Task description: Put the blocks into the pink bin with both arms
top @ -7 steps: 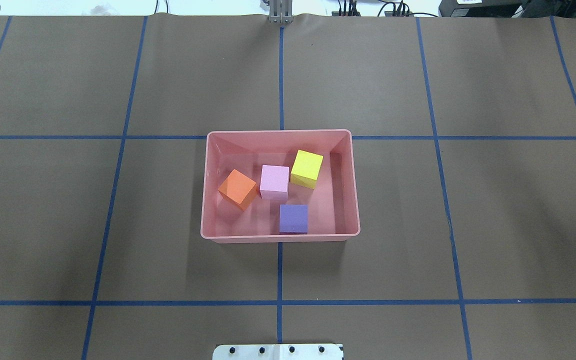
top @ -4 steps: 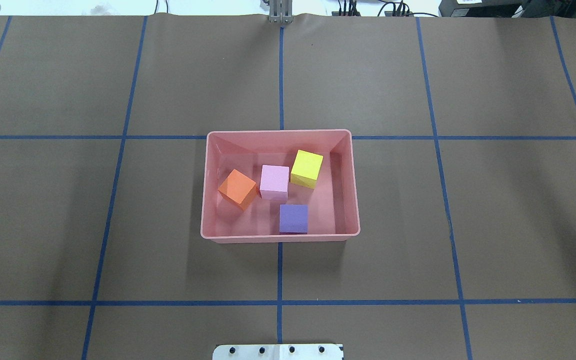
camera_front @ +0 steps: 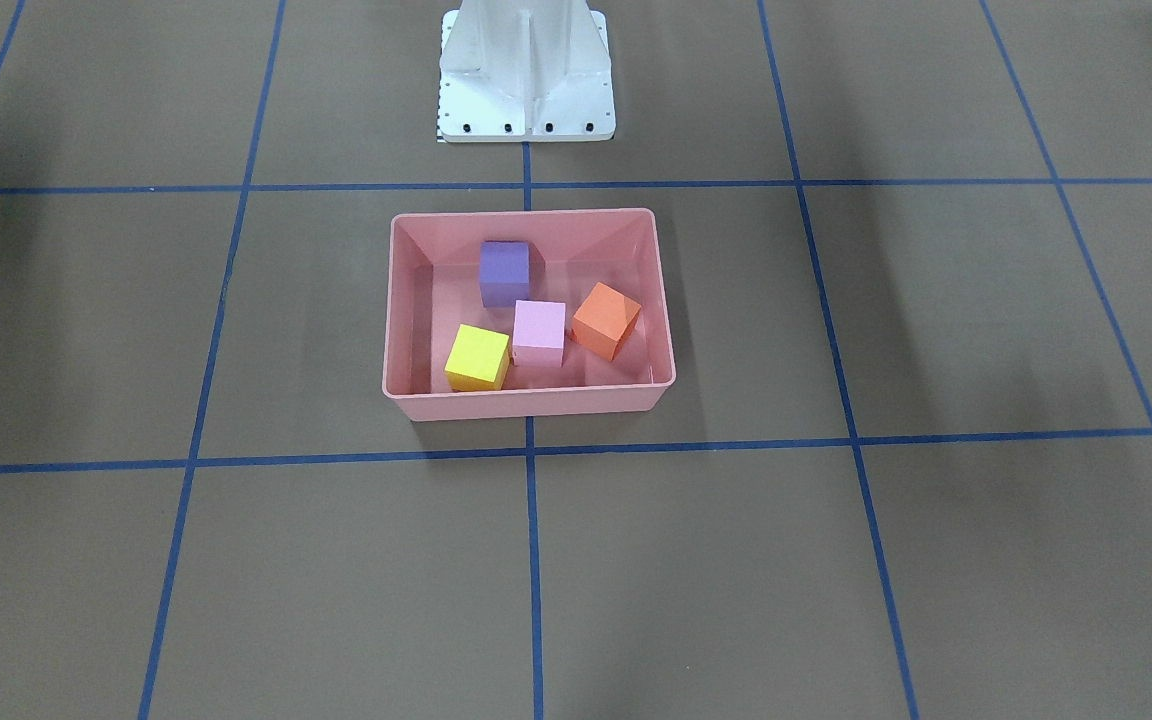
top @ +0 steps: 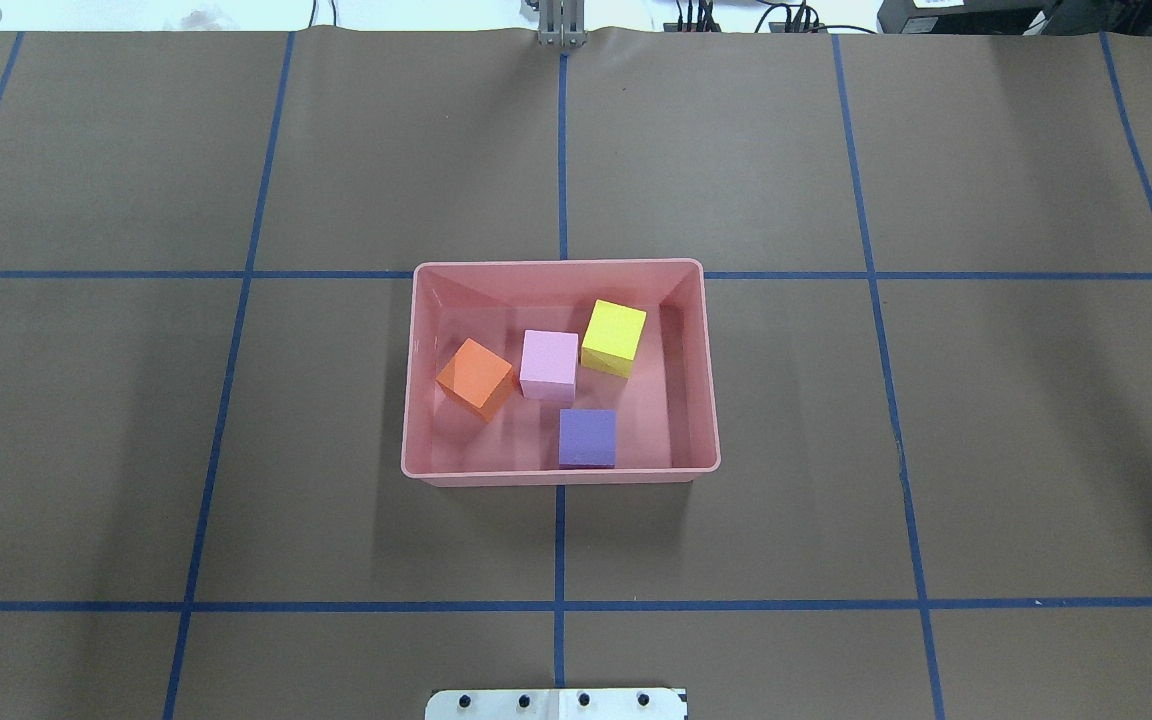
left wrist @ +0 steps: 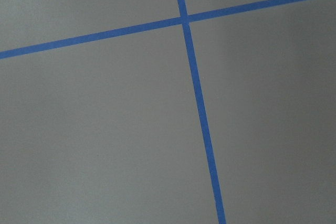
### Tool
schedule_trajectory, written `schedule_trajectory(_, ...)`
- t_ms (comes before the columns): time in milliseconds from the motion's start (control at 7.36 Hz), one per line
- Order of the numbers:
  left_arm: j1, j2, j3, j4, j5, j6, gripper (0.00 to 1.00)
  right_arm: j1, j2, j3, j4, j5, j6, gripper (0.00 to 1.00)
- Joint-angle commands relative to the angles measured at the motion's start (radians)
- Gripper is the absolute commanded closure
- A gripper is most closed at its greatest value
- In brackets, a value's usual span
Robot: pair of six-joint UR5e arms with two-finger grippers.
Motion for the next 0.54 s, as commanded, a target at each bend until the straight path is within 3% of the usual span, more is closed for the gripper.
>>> schedule_trajectory(0,0.000,-0.005,-0.006,-0.002,0.002,-0.001,0.00,0.000,-0.004,-0.002,0.000,0.000,0.002,0.00)
schedule_trajectory(408,0.001,-0.007,-0.009,-0.003,0.008,0.005,0.00,0.000,-0.016,-0.004,0.005,0.000,0.004,0.00)
